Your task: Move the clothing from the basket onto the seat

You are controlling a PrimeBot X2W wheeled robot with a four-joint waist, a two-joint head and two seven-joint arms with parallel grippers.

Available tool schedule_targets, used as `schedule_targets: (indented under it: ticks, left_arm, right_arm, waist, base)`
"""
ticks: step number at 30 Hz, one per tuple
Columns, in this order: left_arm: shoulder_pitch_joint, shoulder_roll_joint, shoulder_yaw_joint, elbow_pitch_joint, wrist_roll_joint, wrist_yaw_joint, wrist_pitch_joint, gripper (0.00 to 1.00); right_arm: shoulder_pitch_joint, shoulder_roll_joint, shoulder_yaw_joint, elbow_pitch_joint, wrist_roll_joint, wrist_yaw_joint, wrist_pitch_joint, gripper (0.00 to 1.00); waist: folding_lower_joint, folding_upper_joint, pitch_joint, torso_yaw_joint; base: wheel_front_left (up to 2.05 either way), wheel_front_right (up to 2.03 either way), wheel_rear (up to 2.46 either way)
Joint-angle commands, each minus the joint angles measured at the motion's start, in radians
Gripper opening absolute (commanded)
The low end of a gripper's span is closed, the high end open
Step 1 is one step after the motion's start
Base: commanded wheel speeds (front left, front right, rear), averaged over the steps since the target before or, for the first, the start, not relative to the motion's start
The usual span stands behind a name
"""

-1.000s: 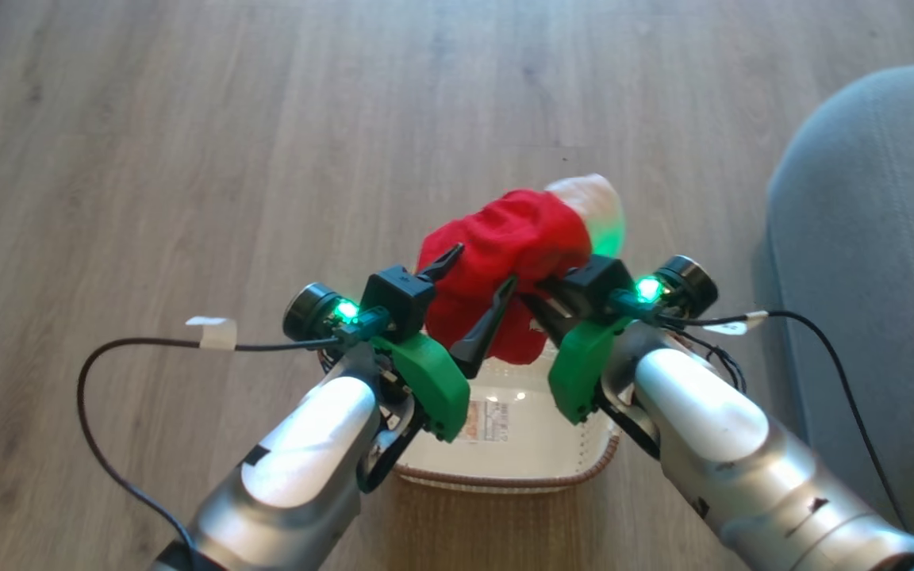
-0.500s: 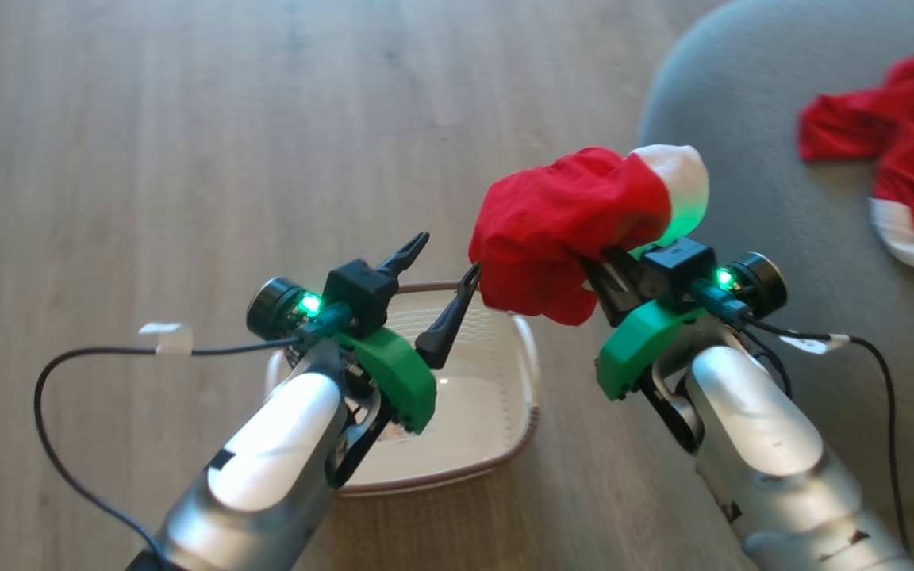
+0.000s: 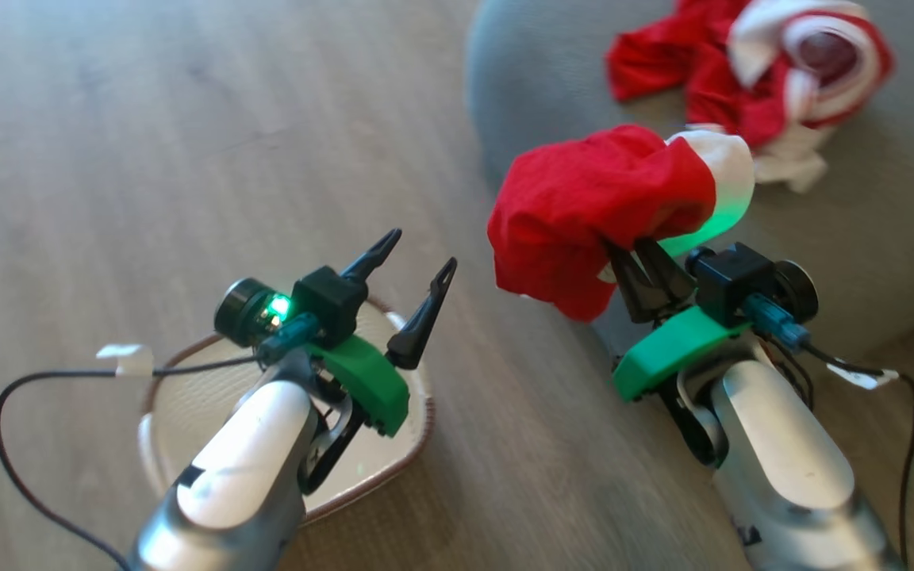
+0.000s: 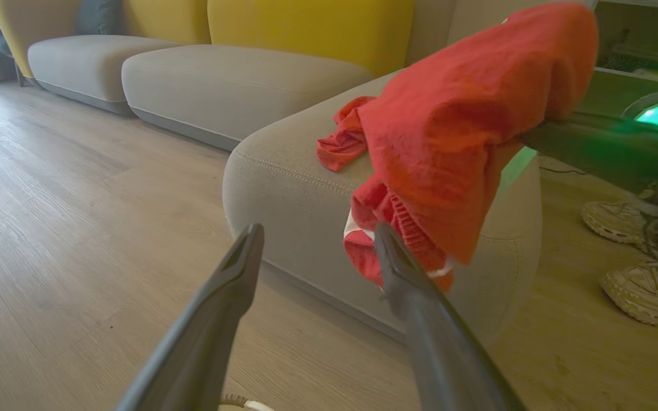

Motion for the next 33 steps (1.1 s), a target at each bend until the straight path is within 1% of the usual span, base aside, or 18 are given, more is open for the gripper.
schedule_targets:
  ticks: [1, 6, 12, 15, 18, 19, 23, 28, 33]
  left_arm:
    - [-0.01, 0.022, 0.043, -0.039, 0.014, -0.003, -0.012, 1.0]
    - [-0.014, 0.026, 0.04, -0.052, 0.036, -0.023, -0.012, 1.0]
    - [-0.022, 0.043, 0.042, -0.071, 0.055, -0.04, -0.012, 1.0]
    - [-0.023, 0.052, 0.043, -0.079, 0.059, -0.044, -0.012, 1.0]
    - [-0.027, 0.072, 0.042, -0.09, 0.066, -0.049, -0.012, 1.0]
    - [-0.03, 0.09, 0.039, -0.098, 0.07, -0.052, -0.012, 1.0]
    - [-0.035, 0.131, 0.017, -0.1, 0.08, -0.056, -0.005, 1.0]
    - [-0.041, 0.186, 0.004, -0.138, 0.084, -0.058, 0.023, 1.0]
    - [-0.036, 0.245, 0.005, -0.196, 0.085, -0.059, 0.057, 1.0]
  right_arm:
    - [0.0, 0.017, 0.0, -0.054, 0.008, 0.0, -0.007, 0.0]
    - [0.051, 0.017, -0.069, -0.141, 0.004, 0.0, -0.007, 0.0]
    - [0.105, 0.017, -0.146, -0.24, -0.003, 0.0, -0.007, 0.0]
    - [0.111, 0.017, -0.167, -0.269, -0.005, 0.0, -0.007, 0.0]
    - [0.094, 0.017, -0.21, -0.307, -0.026, 0.0, -0.007, 0.0]
    - [0.057, 0.017, -0.246, -0.331, -0.097, 0.0, -0.007, 0.0]
    - [-0.052, 0.003, -0.309, -0.349, -0.199, 0.0, -0.007, 0.0]
    - [-0.229, -0.069, -0.39, -0.328, -0.262, 0.0, -0.007, 0.0]
    - [-0.402, -0.11, -0.477, -0.272, -0.303, 0.0, -0.003, 0.0]
  waist:
    - [-0.0001, 0.0, 0.017, -0.078]
    - [-0.0001, 0.0, 0.053, -0.105]
    - [-0.0001, 0.0, 0.109, -0.117]
    - [-0.0001, 0.0, 0.131, -0.119]
    - [-0.0001, 0.0, 0.167, -0.122]
    - [-0.0001, 0.0, 0.195, -0.125]
    - [-0.0001, 0.0, 0.254, -0.128]
    - [-0.0001, 0.0, 0.336, -0.128]
    - [-0.0001, 0.0, 0.409, -0.127]
  base:
    - [0.0, 0.0, 0.0]
    - [0.0, 0.0, 0.0]
    - [0.0, 0.0, 0.0]
    - [0.0, 0.0, 0.0]
    - [0.0, 0.0, 0.0]
    - [0.0, 0.0, 0.0]
    - [0.0, 0.0, 0.0]
    - [0.0, 0.0, 0.0]
    - [0.0, 0.0, 0.0]
